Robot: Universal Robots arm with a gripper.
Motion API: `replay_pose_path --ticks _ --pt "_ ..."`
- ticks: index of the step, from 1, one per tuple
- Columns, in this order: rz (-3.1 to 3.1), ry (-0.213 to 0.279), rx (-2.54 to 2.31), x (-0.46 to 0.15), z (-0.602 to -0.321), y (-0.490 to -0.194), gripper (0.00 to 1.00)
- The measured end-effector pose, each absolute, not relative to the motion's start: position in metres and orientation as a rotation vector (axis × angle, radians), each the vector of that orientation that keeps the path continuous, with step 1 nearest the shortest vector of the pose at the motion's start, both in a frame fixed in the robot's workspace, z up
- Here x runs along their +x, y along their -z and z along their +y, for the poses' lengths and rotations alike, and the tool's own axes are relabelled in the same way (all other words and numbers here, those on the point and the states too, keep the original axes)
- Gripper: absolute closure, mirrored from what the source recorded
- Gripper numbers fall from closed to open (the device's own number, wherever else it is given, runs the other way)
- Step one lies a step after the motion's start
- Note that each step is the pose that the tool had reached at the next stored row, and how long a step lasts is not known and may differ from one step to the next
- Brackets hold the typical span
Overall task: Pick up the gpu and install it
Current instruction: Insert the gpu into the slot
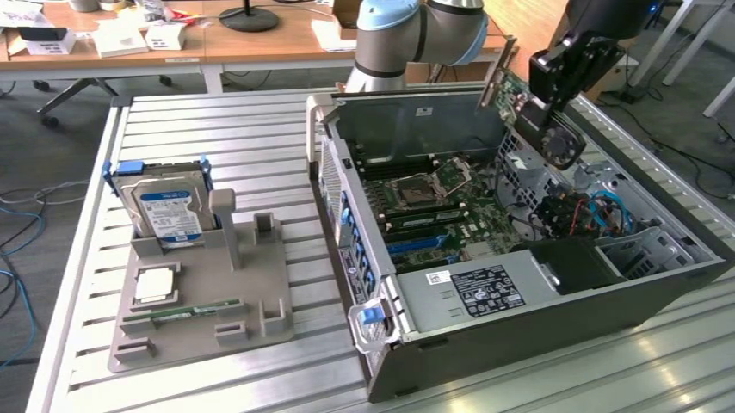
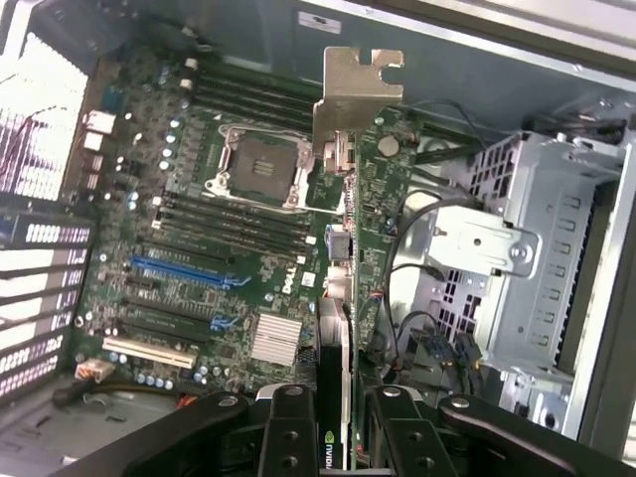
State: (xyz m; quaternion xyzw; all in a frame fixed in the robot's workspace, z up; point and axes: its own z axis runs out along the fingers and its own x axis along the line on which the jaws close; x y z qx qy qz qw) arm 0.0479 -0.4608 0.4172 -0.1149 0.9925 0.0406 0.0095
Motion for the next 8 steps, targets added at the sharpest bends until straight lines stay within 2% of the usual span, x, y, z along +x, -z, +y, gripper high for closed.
replay_pose_path --ticks 8 --pt "3.075 -0.119 -0.568 0.0476 -0.4608 -0.4168 0.74"
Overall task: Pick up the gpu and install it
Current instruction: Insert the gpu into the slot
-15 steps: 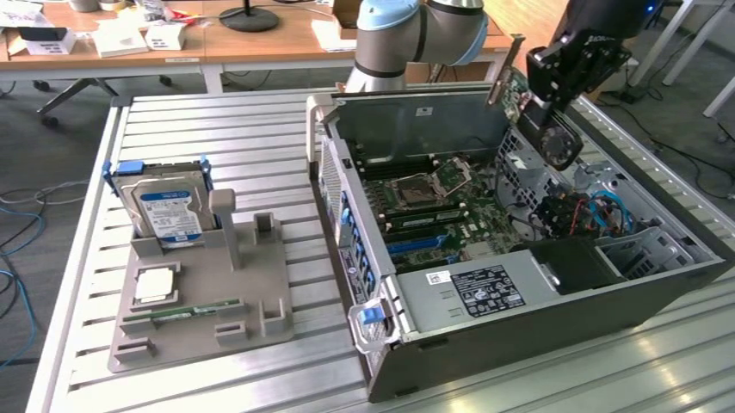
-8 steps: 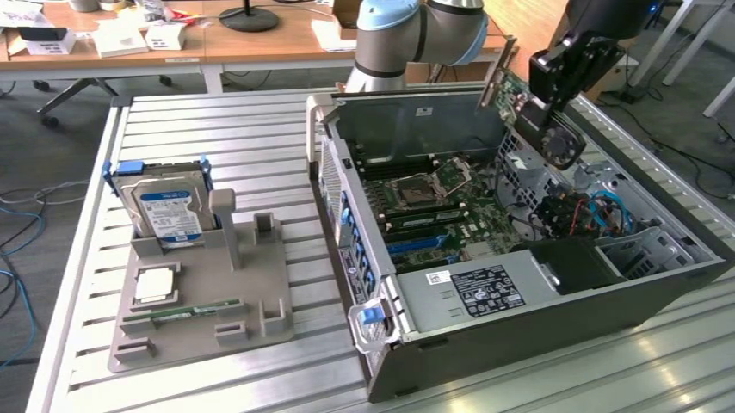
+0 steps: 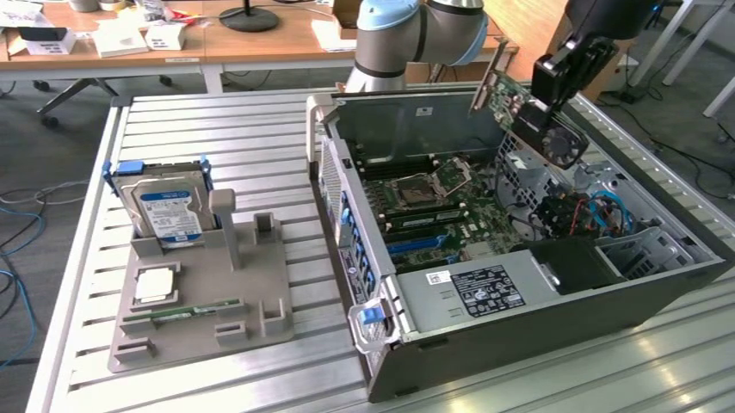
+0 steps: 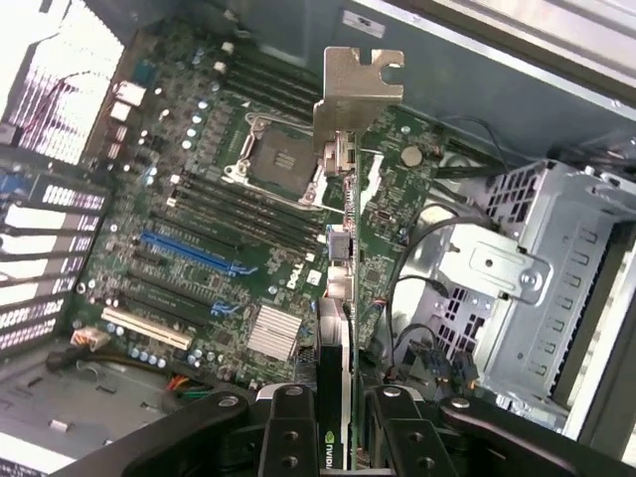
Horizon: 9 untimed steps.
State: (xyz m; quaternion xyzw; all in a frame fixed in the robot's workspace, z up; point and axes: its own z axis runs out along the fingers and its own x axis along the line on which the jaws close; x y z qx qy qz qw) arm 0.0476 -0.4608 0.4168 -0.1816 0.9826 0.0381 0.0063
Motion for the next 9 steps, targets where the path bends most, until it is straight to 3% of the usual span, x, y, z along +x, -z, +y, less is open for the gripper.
replay_pose_path --ticks 9 --pt "3.028 -0.111 -0.81 0.0473 -0.4608 -0.4162 0.74"
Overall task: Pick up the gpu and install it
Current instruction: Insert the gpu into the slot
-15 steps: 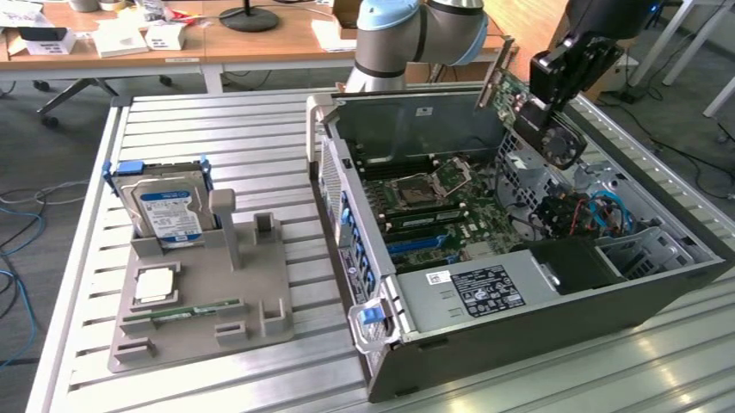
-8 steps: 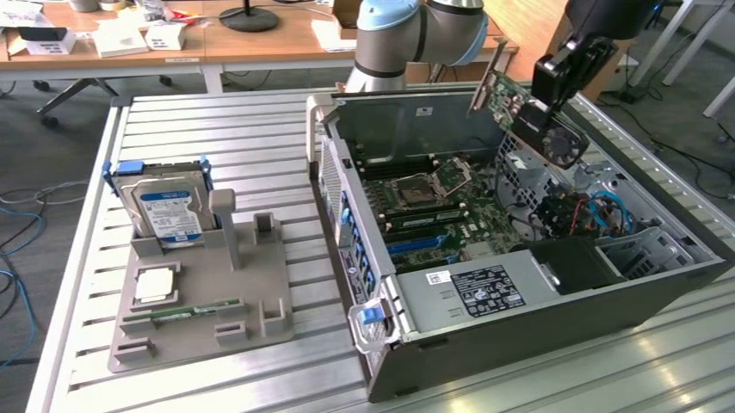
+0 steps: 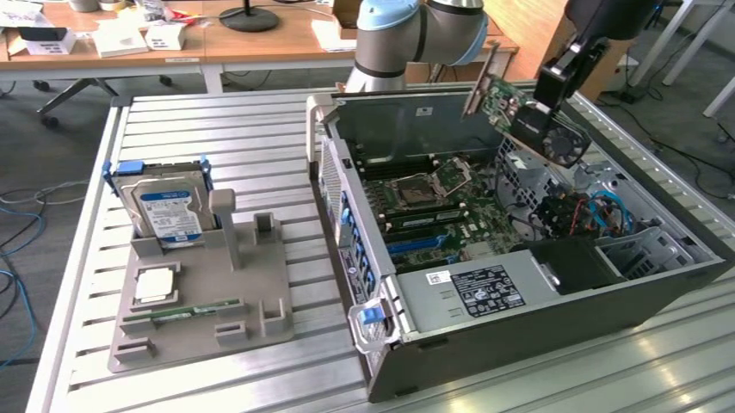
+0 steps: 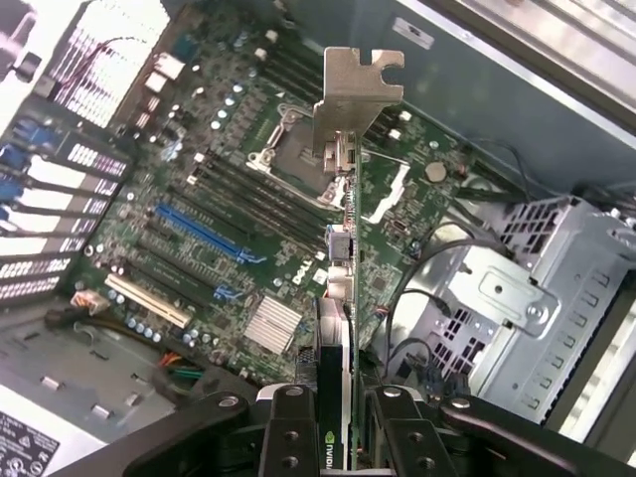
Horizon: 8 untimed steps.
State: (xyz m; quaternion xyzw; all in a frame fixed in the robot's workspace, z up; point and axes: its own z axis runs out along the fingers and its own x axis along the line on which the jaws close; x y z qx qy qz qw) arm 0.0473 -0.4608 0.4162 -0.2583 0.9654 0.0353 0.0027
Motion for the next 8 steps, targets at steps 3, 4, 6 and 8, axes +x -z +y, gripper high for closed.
replay_pose_path --ticks 3,4,6,8 --pt "3.008 -0.108 -0.888 0.0472 -0.4608 -0.416 0.74" --pt "3.001 -0.107 -0.914 0.0472 -0.4608 -0.4159 0.74" --pt "2.987 -0.105 -0.966 0.0471 -0.4608 -0.4158 0.74" --pt "2.971 -0.102 -1.019 0.047 -0.4608 -0.4157 0.74"
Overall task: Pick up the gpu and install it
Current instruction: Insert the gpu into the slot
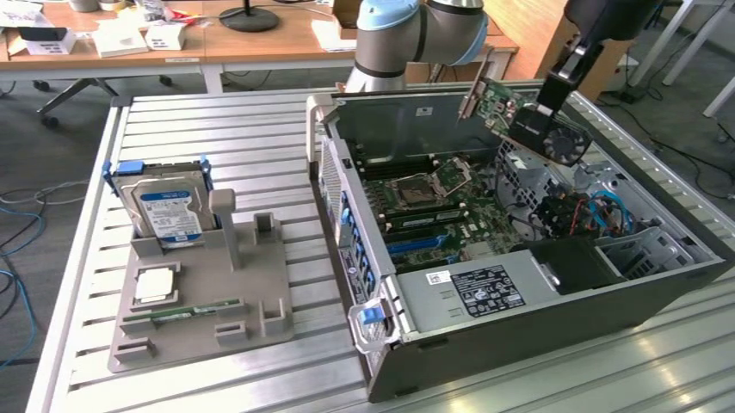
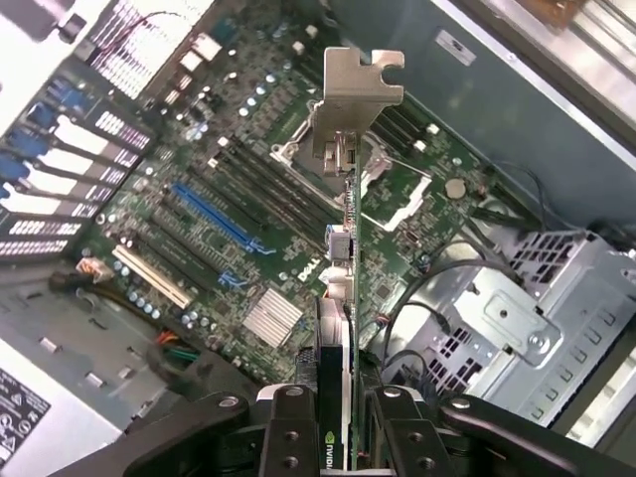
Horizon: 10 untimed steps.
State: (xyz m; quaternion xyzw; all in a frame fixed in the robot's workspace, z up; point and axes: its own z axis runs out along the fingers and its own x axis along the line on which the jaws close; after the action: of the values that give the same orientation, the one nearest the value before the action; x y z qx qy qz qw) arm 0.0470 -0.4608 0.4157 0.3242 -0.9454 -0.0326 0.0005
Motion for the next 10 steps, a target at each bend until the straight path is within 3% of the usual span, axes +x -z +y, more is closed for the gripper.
replay_pose_path --ticks 10 --pt "-2.865 0.091 1.264 0.0466 -0.4608 -0.4148 0.74"
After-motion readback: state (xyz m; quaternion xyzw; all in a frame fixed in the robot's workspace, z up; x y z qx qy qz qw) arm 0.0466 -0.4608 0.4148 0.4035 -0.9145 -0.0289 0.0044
